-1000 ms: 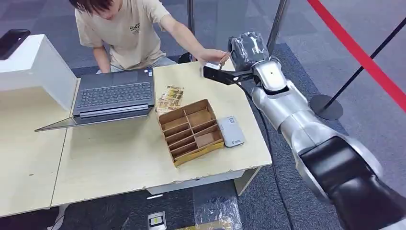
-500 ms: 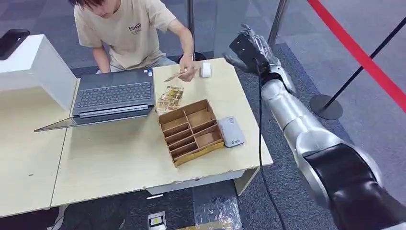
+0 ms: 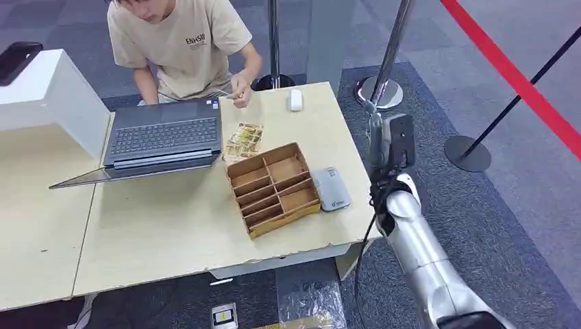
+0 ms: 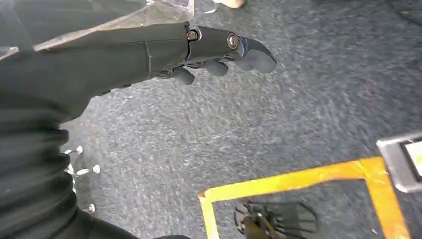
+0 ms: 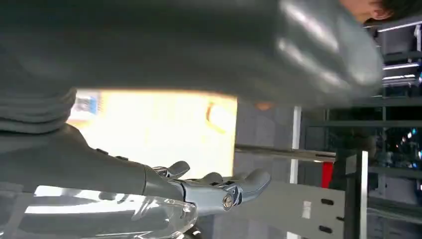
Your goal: Pass the card to the sensor for recognition and then transmit it.
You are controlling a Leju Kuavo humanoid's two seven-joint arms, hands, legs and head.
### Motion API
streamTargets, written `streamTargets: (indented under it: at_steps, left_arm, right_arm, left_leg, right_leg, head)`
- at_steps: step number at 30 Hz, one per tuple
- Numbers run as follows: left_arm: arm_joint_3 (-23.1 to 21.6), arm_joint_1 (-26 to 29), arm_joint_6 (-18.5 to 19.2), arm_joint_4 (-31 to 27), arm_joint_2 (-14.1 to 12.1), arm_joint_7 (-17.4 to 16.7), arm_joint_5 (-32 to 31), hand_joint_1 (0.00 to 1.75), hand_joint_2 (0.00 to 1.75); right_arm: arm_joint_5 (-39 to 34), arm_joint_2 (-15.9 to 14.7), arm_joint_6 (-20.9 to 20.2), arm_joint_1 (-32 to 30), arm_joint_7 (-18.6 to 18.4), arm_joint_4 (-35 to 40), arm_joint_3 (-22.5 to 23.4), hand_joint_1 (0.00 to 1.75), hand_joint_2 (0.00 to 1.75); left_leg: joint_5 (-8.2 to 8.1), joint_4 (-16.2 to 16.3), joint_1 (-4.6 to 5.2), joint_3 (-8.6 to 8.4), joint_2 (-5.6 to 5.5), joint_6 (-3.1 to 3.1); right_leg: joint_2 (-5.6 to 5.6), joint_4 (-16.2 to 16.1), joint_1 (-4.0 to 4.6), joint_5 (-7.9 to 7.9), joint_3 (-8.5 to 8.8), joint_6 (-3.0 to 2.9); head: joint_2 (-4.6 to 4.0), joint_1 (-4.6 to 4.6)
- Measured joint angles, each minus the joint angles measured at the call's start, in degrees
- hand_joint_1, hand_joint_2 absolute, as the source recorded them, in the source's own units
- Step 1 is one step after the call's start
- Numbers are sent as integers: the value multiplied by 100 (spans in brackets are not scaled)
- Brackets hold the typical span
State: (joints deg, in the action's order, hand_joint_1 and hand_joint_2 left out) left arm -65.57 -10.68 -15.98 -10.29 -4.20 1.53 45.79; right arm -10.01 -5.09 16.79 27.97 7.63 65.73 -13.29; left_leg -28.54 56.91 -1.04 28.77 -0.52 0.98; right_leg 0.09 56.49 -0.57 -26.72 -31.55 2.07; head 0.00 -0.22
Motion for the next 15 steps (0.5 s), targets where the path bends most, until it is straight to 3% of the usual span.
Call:
streamTargets:
  at_steps: [6,15]
  left_arm:
    - [79,108,-33,4,-87,61,92,0,175]
    - [87,153,-39,9,-151,15,59,0,175]
  right_arm:
    - [-382,-109,-295,-841,11,1299,105,0,0]
    - [-505,-208,-448,-1199,4,2189,140,0,0]
  left_leg:
    - [-4,-1,0,-2,7,-1]
    - [-4,-1,1,-7,10,-1]
  right_leg:
    - [1,0,0,-4,2,-2]
    - [1,0,-1,-4,8,-2]
  head:
    - [0,-2]
    - [0,0]
